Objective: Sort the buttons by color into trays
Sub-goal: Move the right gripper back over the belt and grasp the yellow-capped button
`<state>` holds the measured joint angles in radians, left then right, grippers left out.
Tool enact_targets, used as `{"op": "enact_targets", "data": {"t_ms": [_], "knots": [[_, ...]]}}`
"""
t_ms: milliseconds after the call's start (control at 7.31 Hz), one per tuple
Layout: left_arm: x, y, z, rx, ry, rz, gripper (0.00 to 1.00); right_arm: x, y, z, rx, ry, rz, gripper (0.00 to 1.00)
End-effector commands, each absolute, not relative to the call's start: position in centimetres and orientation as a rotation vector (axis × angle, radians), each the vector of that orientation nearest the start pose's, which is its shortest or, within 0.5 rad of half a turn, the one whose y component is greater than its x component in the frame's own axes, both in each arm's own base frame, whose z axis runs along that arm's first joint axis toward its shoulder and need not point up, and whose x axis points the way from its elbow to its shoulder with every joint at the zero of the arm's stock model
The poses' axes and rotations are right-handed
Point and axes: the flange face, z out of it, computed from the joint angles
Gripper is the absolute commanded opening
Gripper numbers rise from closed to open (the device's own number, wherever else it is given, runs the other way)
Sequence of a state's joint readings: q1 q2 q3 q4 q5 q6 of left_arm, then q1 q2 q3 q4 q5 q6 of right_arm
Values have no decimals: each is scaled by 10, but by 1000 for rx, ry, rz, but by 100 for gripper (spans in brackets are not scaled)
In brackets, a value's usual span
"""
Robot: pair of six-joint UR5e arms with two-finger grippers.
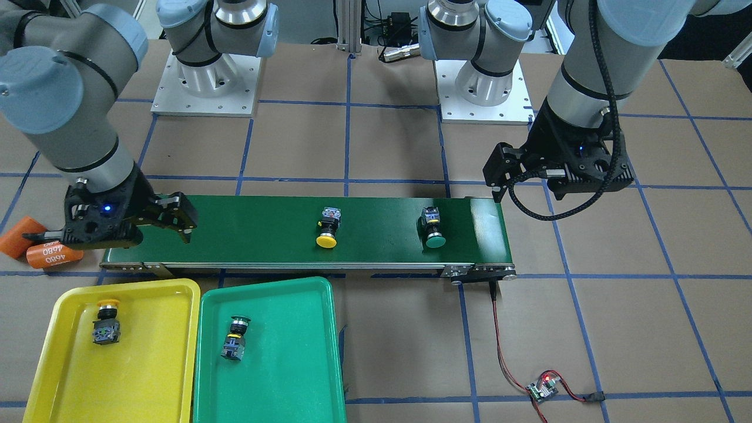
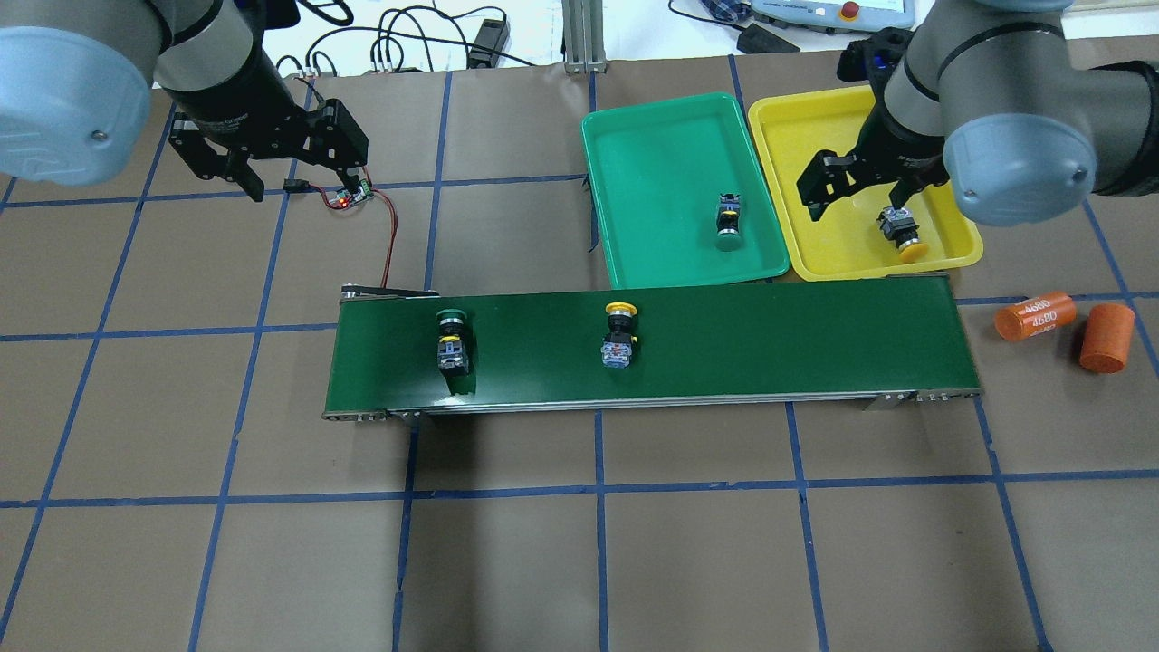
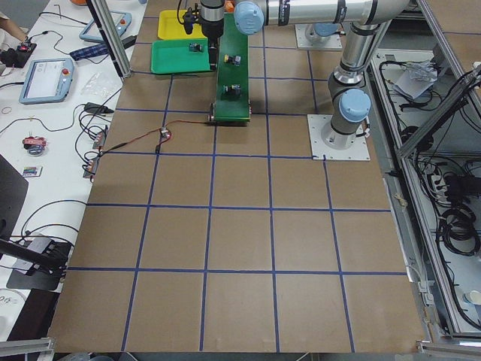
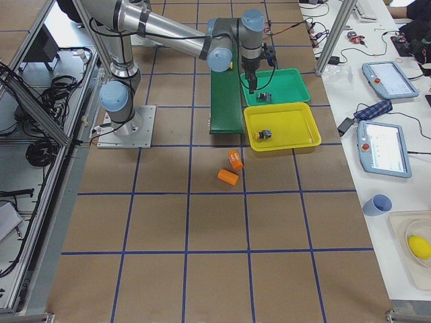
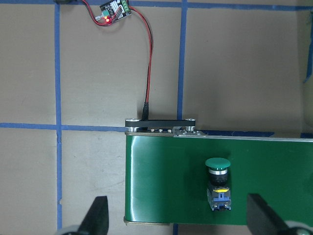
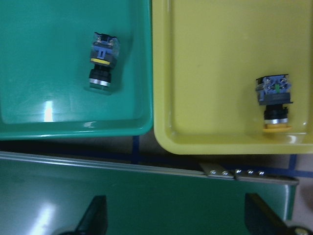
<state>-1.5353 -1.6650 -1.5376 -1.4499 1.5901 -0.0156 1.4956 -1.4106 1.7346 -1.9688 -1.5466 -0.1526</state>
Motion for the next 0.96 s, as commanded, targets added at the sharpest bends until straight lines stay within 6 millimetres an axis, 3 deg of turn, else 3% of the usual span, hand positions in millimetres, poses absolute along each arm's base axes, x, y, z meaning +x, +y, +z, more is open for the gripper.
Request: {"op": "enact_targets", "data": {"t_ms": [0,274,410,821], "knots": [[-110,-543,469,-87,3120,-100,100,138,-530,353,68,3104,-16,100],[-108,-541,466,-92,3114,-90,100,184,-518,344,59,3104,1,100],[-107,-542,461,-94,3117,-86,100,200,-515,335,159,3100,27,100],[-106,-543,471,-111,3117,-117,100,257,-517,287,204,3084,64,100]]}}
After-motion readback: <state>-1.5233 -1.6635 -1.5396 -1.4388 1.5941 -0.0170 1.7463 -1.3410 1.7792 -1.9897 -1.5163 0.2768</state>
